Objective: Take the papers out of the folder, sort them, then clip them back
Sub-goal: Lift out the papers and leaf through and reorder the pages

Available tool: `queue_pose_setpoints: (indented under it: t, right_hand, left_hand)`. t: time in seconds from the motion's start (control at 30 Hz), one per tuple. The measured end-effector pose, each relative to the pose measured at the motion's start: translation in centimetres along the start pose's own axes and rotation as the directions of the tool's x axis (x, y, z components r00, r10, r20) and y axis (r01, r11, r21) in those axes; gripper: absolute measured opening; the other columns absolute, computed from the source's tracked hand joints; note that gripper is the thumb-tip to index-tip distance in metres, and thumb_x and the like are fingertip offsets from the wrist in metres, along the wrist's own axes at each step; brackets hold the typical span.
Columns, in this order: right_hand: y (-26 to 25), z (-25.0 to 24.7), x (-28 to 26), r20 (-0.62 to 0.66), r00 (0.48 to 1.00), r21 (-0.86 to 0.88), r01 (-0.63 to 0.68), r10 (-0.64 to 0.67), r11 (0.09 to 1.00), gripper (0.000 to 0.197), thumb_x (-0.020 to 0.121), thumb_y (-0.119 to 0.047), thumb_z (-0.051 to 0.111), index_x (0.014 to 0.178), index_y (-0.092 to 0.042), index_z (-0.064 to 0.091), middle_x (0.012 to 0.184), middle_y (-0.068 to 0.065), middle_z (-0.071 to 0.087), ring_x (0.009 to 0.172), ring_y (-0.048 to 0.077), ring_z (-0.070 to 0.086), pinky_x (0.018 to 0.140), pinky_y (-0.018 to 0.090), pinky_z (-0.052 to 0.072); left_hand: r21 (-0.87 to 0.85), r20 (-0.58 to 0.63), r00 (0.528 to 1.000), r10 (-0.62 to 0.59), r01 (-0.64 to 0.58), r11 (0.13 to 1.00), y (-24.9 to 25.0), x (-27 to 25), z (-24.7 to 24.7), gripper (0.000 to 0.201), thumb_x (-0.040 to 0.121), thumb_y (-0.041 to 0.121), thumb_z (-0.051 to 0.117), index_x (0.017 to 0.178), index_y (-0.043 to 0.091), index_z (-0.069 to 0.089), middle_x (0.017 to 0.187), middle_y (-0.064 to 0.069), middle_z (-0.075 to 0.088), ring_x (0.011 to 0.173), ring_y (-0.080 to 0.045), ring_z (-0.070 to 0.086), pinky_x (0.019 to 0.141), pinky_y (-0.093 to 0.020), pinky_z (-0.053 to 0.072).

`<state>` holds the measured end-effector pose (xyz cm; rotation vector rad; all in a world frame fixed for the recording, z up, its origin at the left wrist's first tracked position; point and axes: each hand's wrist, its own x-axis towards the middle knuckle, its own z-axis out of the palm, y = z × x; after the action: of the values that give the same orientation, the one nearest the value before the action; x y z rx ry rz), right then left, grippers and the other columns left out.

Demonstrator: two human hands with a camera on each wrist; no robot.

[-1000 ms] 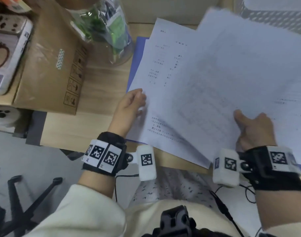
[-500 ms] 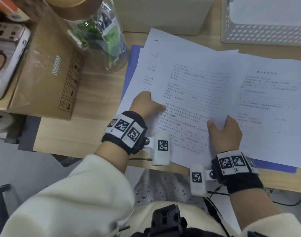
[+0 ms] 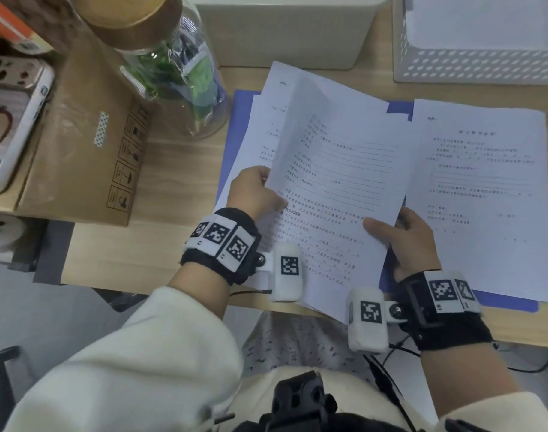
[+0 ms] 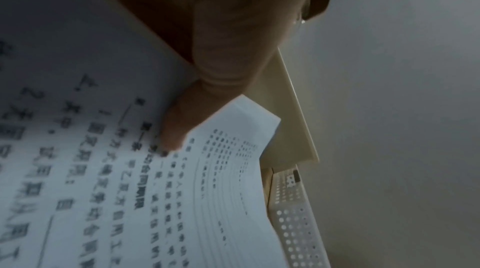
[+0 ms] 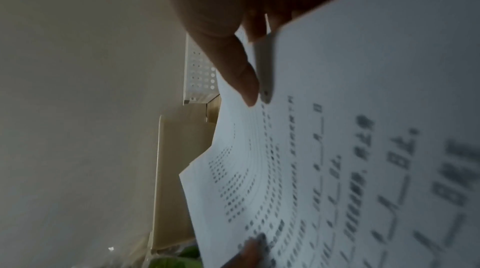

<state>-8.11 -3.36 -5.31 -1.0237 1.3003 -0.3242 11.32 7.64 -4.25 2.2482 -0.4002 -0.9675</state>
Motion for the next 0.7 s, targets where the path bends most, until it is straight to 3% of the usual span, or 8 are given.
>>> queue_pose_setpoints:
  t: [0.07, 0.2, 0.33, 0.4, 0.47, 0.57, 0.63, 0.7]
  right_hand:
    - [0.2, -0.4, 0.2, 0.048, 0.999, 0.017, -0.015, 0.014, 1.000, 0.046, 0.071, 0.002, 0.074, 0.115, -0.002, 0.062, 0.115, 0.017, 0.067, 0.104, 0.034, 0.065, 0.095, 0.050, 0.050]
    - [-0.3, -1.3, -0.2, 0.221, 0.975, 0.143, -0.015, -0.017, 0.990, 0.078, 0.034, -0.038, 0.091, 0.104, -0.014, 0.066, 0.097, -0.002, 0.077, 0.090, 0.018, 0.072, 0.075, 0.032, 0.060]
    - [-1.8, -2.8, -0.5, 0.062, 0.993, 0.221, 0.087, -0.103, 0.971, 0.022, 0.073, -0.012, 0.073, 0.092, -0.019, 0.064, 0.078, -0.009, 0.076, 0.076, 0.008, 0.072, 0.067, 0.028, 0.059]
    - [-2.6, -3.8, -0.5, -0.108, 0.985, 0.211, 0.153, -0.132, 0.965, 0.018, 0.087, -0.003, 0.060, 0.094, -0.019, 0.061, 0.084, -0.010, 0.072, 0.074, 0.004, 0.068, 0.069, 0.023, 0.055]
    - [-3.1, -4.9, -0.5, -0.216, 0.969, 0.217, 0.166, -0.119, 0.962, 0.021, 0.091, -0.006, 0.056, 0.111, -0.011, 0.057, 0.102, -0.001, 0.065, 0.077, 0.004, 0.061, 0.059, 0.009, 0.051]
    - [-2.4, -6.3, 0.1, -0.249, 0.967, 0.314, 0.137, -0.058, 0.940, 0.043, 0.094, -0.013, 0.054, 0.135, -0.003, 0.044, 0.121, 0.004, 0.055, 0.109, 0.016, 0.057, 0.055, 0.007, 0.048]
    - [-1.4, -7.1, 0.5, -0.247, 0.967, 0.308, 0.140, -0.063, 0.941, 0.047, 0.094, -0.020, 0.055, 0.137, -0.004, 0.044, 0.129, 0.000, 0.054, 0.119, 0.013, 0.050, 0.072, 0.007, 0.047]
    - [-0.6, -7.6, 0.6, -0.261, 0.962, 0.265, 0.152, -0.081, 0.952, 0.051, 0.088, -0.031, 0.061, 0.133, -0.009, 0.049, 0.132, -0.002, 0.055, 0.123, 0.016, 0.051, 0.100, 0.022, 0.042]
  left_hand:
    - [-0.113, 0.031, 0.992, 0.121, -0.117, 0.987, 0.2, -0.6, -0.6, 0.018, 0.076, 0.004, 0.066, 0.077, 0.019, 0.057, 0.078, 0.004, 0.059, 0.073, -0.012, 0.056, 0.058, -0.010, 0.043]
    - [-0.520, 0.105, 0.960, 0.261, -0.171, 0.837, 0.9, -1.6, -1.3, 0.024, 0.079, 0.007, 0.061, 0.098, 0.020, 0.060, 0.095, 0.005, 0.068, 0.081, -0.004, 0.065, 0.077, -0.021, 0.052]
    - [-0.558, 0.219, 0.911, 0.349, -0.177, 0.811, 2.2, -2.8, -1.4, 0.014, 0.089, 0.014, 0.051, 0.095, 0.022, 0.061, 0.082, 0.014, 0.073, 0.079, -0.003, 0.067, 0.072, -0.020, 0.054]
    - [-0.480, 0.225, 0.926, 0.305, -0.167, 0.861, 2.1, -3.3, -1.2, 0.020, 0.095, 0.018, 0.043, 0.090, 0.022, 0.062, 0.081, 0.013, 0.070, 0.078, -0.004, 0.065, 0.072, -0.019, 0.052]
    - [-0.257, 0.103, 0.959, 0.266, -0.232, 0.938, 0.5, -3.2, -1.2, 0.014, 0.092, 0.019, 0.050, 0.099, 0.019, 0.062, 0.101, 0.001, 0.066, 0.100, -0.014, 0.062, 0.084, -0.020, 0.047]
    - [0.230, -0.116, 0.981, 0.153, -0.123, 0.965, -2.7, -2.7, -1.4, 0.055, 0.076, 0.027, 0.070, 0.123, 0.008, 0.048, 0.130, -0.013, 0.049, 0.125, -0.029, 0.042, 0.101, -0.031, 0.034]
    - [0.357, -0.232, 0.972, 0.046, 0.040, 0.933, -3.7, -3.0, -1.5, 0.079, 0.064, 0.035, 0.079, 0.126, 0.006, 0.041, 0.132, -0.017, 0.041, 0.124, -0.033, 0.037, 0.102, -0.037, 0.031]
    - [0.381, -0.271, 0.962, -0.010, 0.117, 0.917, -4.0, -2.9, -1.4, 0.087, 0.056, 0.037, 0.082, 0.126, 0.007, 0.039, 0.131, -0.018, 0.040, 0.120, -0.035, 0.038, 0.099, -0.041, 0.033]
